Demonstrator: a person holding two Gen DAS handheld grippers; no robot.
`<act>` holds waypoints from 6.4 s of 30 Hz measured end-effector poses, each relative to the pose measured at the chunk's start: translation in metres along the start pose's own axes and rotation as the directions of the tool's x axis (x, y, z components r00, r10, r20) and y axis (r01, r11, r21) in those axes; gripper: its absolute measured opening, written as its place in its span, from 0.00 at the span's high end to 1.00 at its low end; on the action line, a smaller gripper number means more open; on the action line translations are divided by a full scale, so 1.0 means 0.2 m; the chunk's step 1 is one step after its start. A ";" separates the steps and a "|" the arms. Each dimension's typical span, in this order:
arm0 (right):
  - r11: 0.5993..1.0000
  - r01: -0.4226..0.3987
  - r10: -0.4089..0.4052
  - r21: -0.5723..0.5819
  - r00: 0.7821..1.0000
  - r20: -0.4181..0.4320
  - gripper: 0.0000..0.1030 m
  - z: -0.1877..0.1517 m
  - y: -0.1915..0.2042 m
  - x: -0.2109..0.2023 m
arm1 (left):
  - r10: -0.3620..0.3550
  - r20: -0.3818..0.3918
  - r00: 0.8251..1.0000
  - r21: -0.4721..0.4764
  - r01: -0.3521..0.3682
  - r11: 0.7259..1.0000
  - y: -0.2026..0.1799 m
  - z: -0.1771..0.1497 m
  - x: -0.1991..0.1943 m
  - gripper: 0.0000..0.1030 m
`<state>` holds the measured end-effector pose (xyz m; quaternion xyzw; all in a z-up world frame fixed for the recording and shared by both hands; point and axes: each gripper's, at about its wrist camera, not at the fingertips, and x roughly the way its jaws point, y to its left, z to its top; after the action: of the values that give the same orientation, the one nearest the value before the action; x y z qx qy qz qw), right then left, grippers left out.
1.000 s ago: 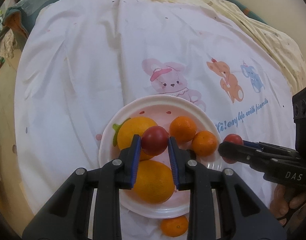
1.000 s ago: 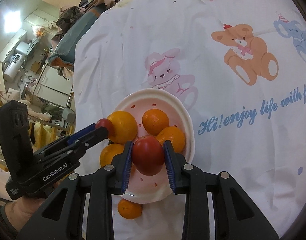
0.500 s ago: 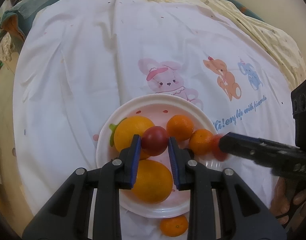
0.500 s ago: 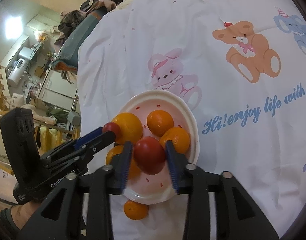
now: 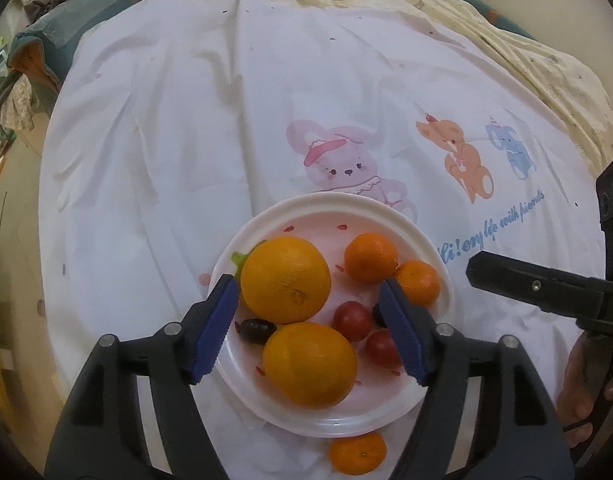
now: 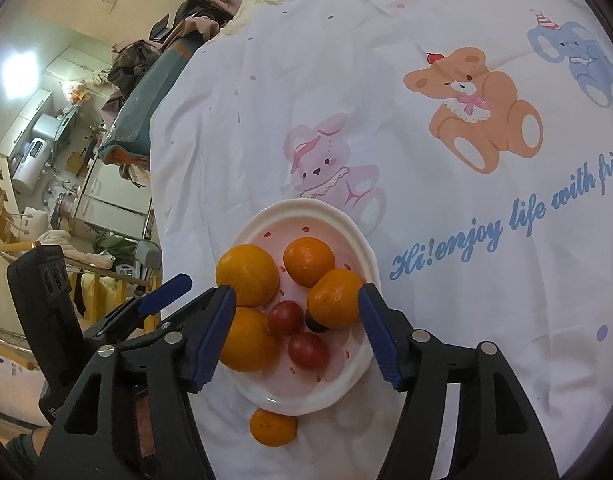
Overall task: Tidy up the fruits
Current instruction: 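Withdraw both open grippers toward the last tangerine and green tomato, then grasp the tangerine with the left gripper while the right gripper grasps the green tomato, then carry the tangerine and green tomato with both grippers onto the pink plate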
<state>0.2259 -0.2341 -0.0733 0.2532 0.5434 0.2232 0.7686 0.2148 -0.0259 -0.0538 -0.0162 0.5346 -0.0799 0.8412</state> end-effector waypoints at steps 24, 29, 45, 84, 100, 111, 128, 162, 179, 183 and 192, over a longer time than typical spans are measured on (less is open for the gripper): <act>1.000 0.018 -0.016 -0.022 0.993 0.116 0.29 -0.11 0.07 -0.32 | 0.065 0.080 0.995 -0.163 -0.051 0.985 0.19 -0.16 -0.32 0.33; 0.999 0.033 -0.032 -0.010 0.994 0.105 0.29 -0.20 0.06 -0.34 | 0.052 0.060 0.997 -0.183 -0.041 0.982 0.19 -0.26 -0.36 0.33; 0.995 0.083 -0.087 0.055 0.993 0.080 0.26 -0.50 0.00 -0.41 | -0.021 -0.115 0.993 -0.073 0.012 0.997 -0.06 -0.59 -0.15 0.33; 0.934 0.095 -0.185 -0.346 0.953 -0.239 0.26 -0.80 0.30 -0.02 | 0.054 -0.042 0.998 -0.158 -0.060 0.986 0.25 -0.64 -0.38 0.61; 0.706 0.036 -0.373 -0.707 0.867 -0.329 0.68 -1.18 0.50 0.22 | 0.002 -0.032 0.999 -0.240 -0.010 0.971 0.31 -0.63 -0.44 0.61; 0.771 0.019 -0.264 -0.637 0.919 -0.293 0.70 -1.04 0.53 0.10 | 0.001 -0.034 0.999 -0.249 -0.009 0.968 0.32 -0.63 -0.43 0.61; 0.930 0.065 -0.060 -0.362 0.998 0.026 0.70 -0.65 0.40 -0.32 | 0.071 0.024 0.997 -0.230 -0.064 0.971 0.32 -0.61 -0.38 0.61; 0.959 0.082 -0.080 -0.270 0.997 0.017 0.69 -0.12 0.29 -0.09 | 0.034 -0.019 0.999 -0.183 -0.037 0.982 0.27 -0.09 -0.16 0.61; 0.963 0.055 -0.096 -0.264 0.984 -0.148 0.69 -0.26 0.18 0.18 | -0.125 -0.052 0.991 -0.137 0.117 0.984 0.07 0.03 0.05 0.60; 0.957 0.057 -0.109 -0.284 0.979 -0.171 0.68 -0.29 0.20 0.23 | -0.136 -0.053 0.989 -0.128 0.128 0.983 0.05 0.04 0.06 0.60; 0.929 0.061 -0.139 -0.365 0.972 -0.191 0.60 -0.34 0.27 0.27 | -0.147 -0.062 0.987 -0.122 0.139 0.983 0.04 0.04 0.08 0.60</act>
<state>0.1742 -0.1495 -0.0979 0.0561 0.5856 0.3041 0.7493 0.2286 -0.0212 -0.0657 -0.1013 0.5654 -0.1091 0.8113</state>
